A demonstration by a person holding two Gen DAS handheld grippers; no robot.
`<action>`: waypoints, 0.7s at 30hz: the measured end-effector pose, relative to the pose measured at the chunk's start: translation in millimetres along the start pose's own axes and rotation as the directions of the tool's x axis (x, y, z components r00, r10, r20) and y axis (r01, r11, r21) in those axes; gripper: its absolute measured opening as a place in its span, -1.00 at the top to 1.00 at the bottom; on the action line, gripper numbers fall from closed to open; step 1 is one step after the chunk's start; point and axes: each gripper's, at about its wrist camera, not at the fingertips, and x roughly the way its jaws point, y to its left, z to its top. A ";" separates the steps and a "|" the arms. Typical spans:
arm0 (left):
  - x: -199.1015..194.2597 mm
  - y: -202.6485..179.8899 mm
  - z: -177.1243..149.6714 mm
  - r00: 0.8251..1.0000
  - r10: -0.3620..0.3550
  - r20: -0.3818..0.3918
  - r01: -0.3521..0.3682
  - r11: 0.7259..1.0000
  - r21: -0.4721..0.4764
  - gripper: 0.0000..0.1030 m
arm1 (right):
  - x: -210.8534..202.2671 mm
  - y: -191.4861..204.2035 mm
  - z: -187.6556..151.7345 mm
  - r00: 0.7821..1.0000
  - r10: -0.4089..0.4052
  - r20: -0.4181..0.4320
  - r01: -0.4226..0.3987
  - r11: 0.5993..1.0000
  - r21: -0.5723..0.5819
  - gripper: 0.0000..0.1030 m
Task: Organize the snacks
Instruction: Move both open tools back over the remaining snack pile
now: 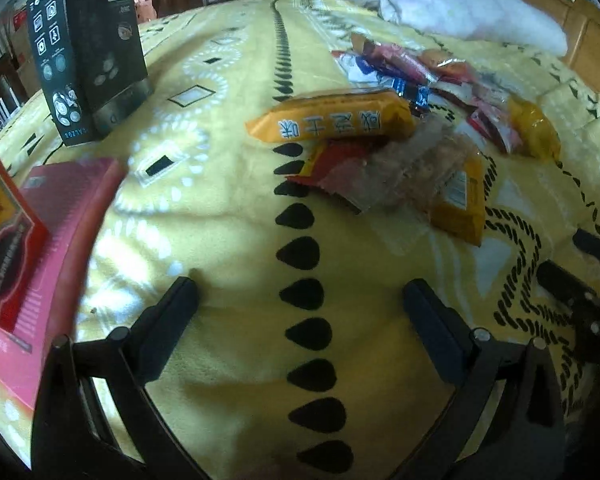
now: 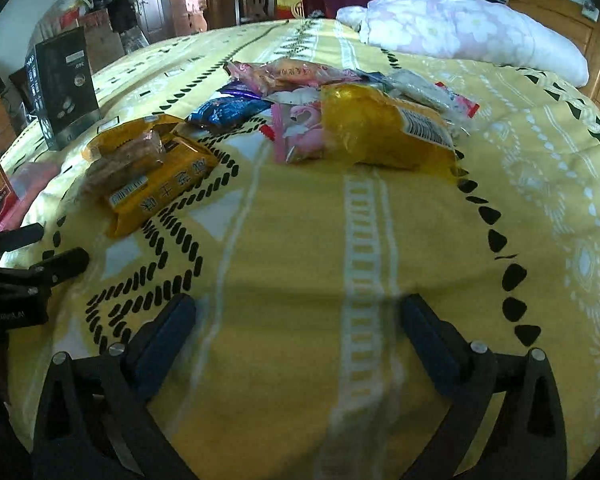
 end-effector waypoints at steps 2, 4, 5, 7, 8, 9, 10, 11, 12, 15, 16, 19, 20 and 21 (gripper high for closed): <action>-0.4 1.3 -1.6 1.000 -0.008 0.011 0.008 1.000 0.003 -1.00 | 2.8 -2.4 1.6 1.000 0.013 0.006 -0.013 1.000 0.006 -1.00; 0.4 4.2 -2.9 1.000 -0.019 0.010 0.019 1.000 -0.002 -1.00 | 2.8 -1.4 1.3 1.000 0.011 0.015 -0.011 1.000 0.003 -1.00; 2.4 5.6 -1.7 1.000 -0.023 0.013 0.023 1.000 -0.003 -1.00 | 3.6 -0.8 1.1 1.000 0.012 0.019 -0.012 1.000 0.002 -1.00; 0.3 4.9 -4.1 1.000 -0.019 0.025 0.019 1.000 0.002 -1.00 | 3.4 -1.0 1.6 1.000 0.017 0.023 -0.017 1.000 0.004 -1.00; 2.3 4.2 -2.8 1.000 -0.016 0.027 0.016 1.000 0.004 -1.00 | 3.8 -0.5 2.0 1.000 0.016 0.024 -0.016 1.000 0.003 -1.00; 1.8 3.4 -3.4 1.000 -0.012 0.028 0.012 1.000 0.006 -1.00 | 4.0 -0.2 1.8 1.000 0.015 0.024 -0.015 1.000 0.001 -1.00; 0.7 3.3 -4.4 1.000 -0.009 0.028 0.009 1.000 0.007 -1.00 | 3.9 -0.5 1.6 1.000 0.015 0.024 -0.015 1.000 0.002 -1.00; 1.5 2.8 -3.7 1.000 -0.007 0.029 0.007 1.000 0.009 -1.00 | 3.9 -0.5 1.5 1.000 0.015 0.024 -0.015 1.000 0.002 -1.00; 1.2 2.5 -3.9 1.000 -0.006 0.029 0.005 1.000 0.010 -1.00 | 4.1 -1.3 1.5 1.000 0.017 0.024 -0.017 1.000 0.003 -1.00; 2.7 1.7 -3.2 1.000 0.001 0.028 -0.002 1.000 0.016 -1.00 | 4.9 0.0 1.8 1.000 0.014 0.020 -0.014 1.000 0.001 -1.00; 3.2 1.3 -3.1 1.000 0.004 0.028 -0.004 1.000 0.019 -1.00 | 5.6 0.2 2.4 1.000 0.013 0.019 -0.013 1.000 0.000 -1.00; 3.4 1.0 -3.1 1.000 0.006 0.028 -0.007 1.000 0.020 -1.00 | 6.7 0.9 2.9 1.000 0.010 0.017 -0.010 1.000 -0.003 -1.00; 3.6 1.1 -3.0 1.000 0.006 0.028 -0.007 1.000 0.020 -1.00 | 6.8 0.9 2.9 1.000 0.011 0.017 -0.011 1.000 -0.002 -1.00; 3.8 0.8 -2.6 1.000 0.007 0.027 -0.007 1.000 0.022 -1.00 | 6.7 1.1 2.7 1.000 0.010 0.017 -0.010 1.000 -0.003 -1.00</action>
